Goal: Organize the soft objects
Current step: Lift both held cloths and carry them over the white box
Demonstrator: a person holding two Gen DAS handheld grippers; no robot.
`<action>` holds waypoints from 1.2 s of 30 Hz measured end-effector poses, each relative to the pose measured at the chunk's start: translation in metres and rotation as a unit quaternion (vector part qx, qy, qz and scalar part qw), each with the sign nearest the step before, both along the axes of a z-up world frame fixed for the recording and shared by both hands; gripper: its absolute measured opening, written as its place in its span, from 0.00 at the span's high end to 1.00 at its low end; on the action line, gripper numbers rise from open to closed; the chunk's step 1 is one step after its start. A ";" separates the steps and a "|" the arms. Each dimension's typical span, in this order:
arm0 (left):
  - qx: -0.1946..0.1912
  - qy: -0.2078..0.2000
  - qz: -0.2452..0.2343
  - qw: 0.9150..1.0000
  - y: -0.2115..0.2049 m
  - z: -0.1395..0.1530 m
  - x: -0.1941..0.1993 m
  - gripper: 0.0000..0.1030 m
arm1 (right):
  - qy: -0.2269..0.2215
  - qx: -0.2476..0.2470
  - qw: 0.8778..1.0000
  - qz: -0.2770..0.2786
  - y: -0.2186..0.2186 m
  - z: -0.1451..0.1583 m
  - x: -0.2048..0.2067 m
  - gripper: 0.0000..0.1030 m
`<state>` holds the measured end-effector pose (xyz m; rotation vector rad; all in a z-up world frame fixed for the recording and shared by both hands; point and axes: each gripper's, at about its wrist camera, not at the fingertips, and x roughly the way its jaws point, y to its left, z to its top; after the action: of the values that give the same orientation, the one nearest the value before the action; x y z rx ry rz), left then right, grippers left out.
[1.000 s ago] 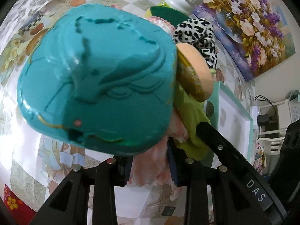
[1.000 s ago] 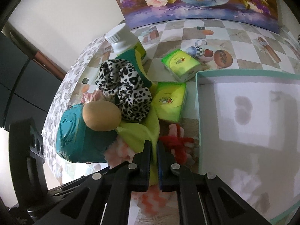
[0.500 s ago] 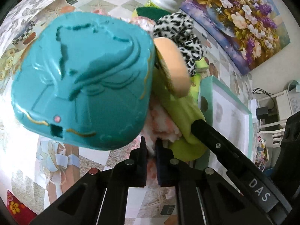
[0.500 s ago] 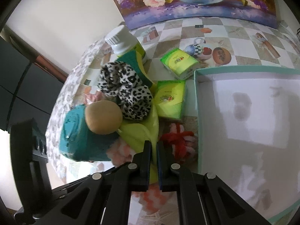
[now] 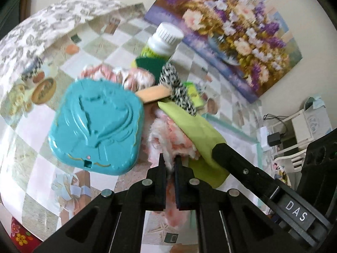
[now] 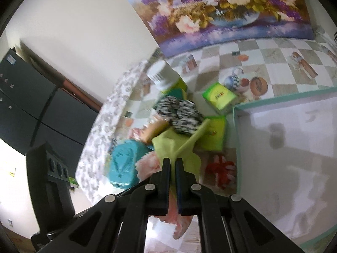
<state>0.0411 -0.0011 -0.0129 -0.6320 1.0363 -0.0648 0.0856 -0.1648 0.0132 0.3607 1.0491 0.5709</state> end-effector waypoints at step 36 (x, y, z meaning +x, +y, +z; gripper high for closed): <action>0.093 -0.194 -0.046 0.976 -0.048 0.144 -0.012 0.95 | -0.191 0.077 0.962 -0.178 -0.134 0.133 -0.056 0.95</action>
<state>0.0291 -0.0494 0.1309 -0.3808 0.6817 -0.1643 0.0296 -0.2985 0.1465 0.5394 0.5499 0.3766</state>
